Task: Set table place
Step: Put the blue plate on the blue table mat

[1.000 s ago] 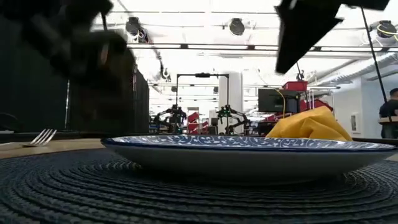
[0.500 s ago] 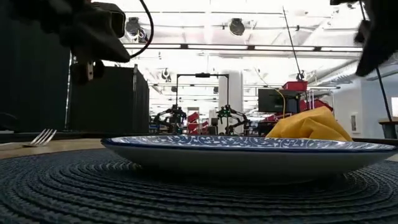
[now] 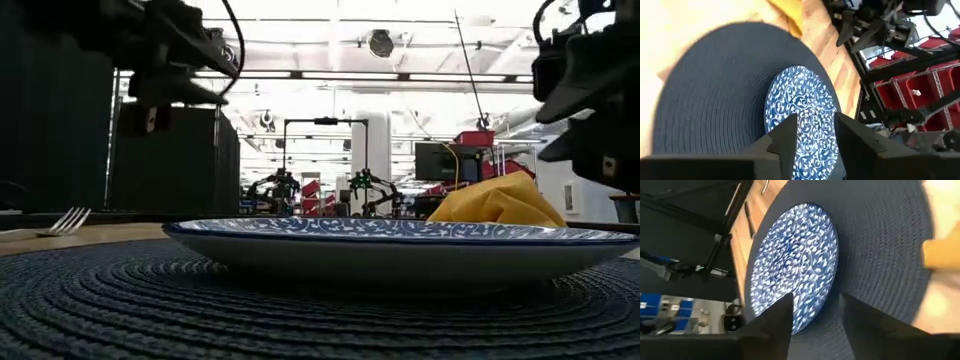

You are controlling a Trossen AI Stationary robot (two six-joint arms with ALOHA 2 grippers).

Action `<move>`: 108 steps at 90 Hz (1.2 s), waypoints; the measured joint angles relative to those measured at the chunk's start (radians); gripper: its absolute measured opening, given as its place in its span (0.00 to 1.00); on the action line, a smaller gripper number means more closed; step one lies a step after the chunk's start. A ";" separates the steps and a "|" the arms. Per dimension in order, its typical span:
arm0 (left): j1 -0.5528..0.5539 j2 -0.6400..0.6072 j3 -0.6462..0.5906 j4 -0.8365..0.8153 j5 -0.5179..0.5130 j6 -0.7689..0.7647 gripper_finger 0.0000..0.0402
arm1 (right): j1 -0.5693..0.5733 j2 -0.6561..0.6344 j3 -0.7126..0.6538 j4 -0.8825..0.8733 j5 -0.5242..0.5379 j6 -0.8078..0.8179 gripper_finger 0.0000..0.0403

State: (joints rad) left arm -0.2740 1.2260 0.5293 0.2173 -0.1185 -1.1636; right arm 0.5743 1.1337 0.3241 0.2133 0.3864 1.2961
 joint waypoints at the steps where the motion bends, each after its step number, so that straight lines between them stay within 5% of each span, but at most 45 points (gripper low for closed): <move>1: 0.000 0.008 0.000 0.013 0.001 -0.004 0.31 | -0.003 0.003 0.000 0.000 0.000 -0.001 0.40; 39: -0.016 0.243 0.002 0.188 0.062 -0.113 0.34 | -0.025 0.171 0.064 0.008 -0.059 -0.007 0.44; 108: -0.116 0.383 0.007 0.228 0.012 -0.140 0.34 | -0.023 0.438 0.270 -0.001 -0.133 0.004 0.44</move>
State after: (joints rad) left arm -0.3905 1.6088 0.5362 0.4454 -0.1069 -1.3036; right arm 0.5514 1.5718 0.5945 0.2128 0.2539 1.3003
